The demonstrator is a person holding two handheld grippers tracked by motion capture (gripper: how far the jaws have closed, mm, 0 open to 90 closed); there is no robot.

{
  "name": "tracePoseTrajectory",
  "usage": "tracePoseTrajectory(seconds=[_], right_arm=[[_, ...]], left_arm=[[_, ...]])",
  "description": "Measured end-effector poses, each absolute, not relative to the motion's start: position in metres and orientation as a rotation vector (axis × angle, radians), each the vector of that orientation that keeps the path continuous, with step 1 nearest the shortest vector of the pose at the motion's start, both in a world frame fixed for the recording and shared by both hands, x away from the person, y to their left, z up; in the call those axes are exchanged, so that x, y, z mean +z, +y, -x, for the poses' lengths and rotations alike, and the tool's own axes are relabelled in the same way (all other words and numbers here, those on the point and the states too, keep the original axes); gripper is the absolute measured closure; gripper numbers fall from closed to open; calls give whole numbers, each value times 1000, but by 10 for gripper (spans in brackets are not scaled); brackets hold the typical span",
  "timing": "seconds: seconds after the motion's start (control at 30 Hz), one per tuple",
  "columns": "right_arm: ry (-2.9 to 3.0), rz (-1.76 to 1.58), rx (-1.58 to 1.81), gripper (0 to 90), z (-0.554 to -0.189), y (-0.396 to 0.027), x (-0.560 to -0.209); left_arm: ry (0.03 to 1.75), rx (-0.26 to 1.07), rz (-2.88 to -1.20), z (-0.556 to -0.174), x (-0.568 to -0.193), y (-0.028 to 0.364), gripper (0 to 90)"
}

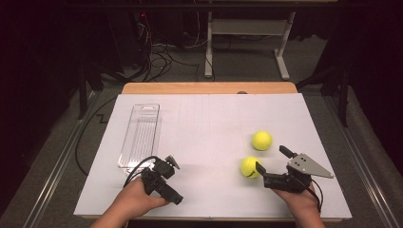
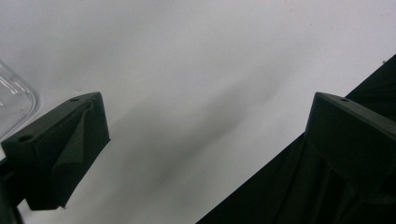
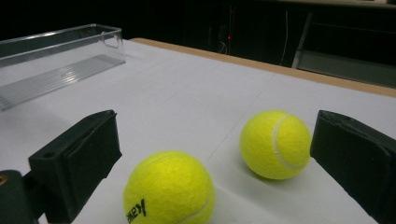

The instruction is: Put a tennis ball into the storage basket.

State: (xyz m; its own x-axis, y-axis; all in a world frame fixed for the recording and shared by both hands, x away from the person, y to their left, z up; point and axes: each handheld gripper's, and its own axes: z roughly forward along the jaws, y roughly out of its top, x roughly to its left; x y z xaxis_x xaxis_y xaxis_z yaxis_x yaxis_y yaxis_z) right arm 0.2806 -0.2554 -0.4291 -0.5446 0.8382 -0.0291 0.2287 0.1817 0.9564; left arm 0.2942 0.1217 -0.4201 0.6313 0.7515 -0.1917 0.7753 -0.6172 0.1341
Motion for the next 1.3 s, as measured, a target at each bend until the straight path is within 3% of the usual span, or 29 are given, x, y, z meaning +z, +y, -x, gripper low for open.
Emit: tracePoseTrajectory(seconds=[0.97, 1.3], right_arm=[[2158, -1097, 1171, 5, -297, -233, -458], [2204, -1113, 1138, 80, -299, -233, -464]], left_arm=[[1252, -170, -2651, -297, -420, 116, 7], [1253, -168, -2654, -298, -419, 115, 7]])
